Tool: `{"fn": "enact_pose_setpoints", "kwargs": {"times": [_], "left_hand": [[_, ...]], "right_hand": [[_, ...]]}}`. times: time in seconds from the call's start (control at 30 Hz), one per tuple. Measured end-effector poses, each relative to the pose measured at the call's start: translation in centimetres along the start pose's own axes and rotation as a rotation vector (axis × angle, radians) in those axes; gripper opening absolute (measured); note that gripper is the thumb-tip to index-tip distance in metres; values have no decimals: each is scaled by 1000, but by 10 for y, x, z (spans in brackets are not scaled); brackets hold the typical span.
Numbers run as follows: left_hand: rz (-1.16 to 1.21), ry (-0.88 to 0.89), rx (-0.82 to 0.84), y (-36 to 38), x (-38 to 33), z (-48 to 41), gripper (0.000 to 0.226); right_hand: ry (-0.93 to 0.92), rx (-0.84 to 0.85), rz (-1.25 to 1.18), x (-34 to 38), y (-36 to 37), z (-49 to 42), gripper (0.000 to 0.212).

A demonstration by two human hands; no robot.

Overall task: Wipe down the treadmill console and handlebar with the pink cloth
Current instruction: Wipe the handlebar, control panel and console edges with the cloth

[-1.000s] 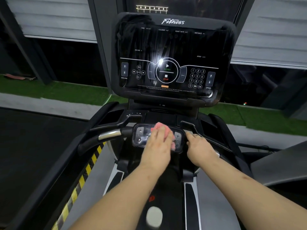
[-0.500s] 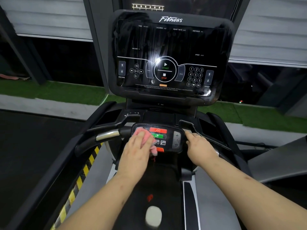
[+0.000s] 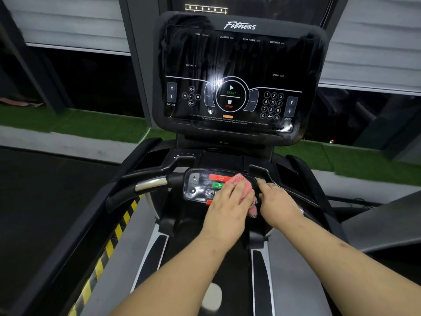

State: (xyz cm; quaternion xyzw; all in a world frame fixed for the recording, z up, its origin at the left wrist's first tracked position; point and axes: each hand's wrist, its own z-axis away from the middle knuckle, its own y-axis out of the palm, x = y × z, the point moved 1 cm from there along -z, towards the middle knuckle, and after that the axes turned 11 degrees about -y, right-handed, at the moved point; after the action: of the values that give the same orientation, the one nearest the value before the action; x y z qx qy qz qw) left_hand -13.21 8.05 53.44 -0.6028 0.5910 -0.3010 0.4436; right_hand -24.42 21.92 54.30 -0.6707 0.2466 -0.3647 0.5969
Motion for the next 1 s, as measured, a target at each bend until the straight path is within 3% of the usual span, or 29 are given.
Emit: {"fn": "enact_pose_setpoints", "kwargs": {"times": [0.23,0.43,0.57,0.8,1.0], "left_hand": [[-44,-207,-3,-24,77,10,61],[-18,-269,8,-19,81,8,66],[94,-184,0,-13,44,0,75],[79,54,96,0,-14,-10,65],[14,73,34,-9,26,-18,70]], "right_hand": [[5,-18,-6,1,-2,0,51],[11,5,-11,0,-1,-1,51],[23,12,-8,1,-1,0,54],[-29,18,-30,2,-4,2,58],[-13,-4,-18,0,-4,1,49]]}}
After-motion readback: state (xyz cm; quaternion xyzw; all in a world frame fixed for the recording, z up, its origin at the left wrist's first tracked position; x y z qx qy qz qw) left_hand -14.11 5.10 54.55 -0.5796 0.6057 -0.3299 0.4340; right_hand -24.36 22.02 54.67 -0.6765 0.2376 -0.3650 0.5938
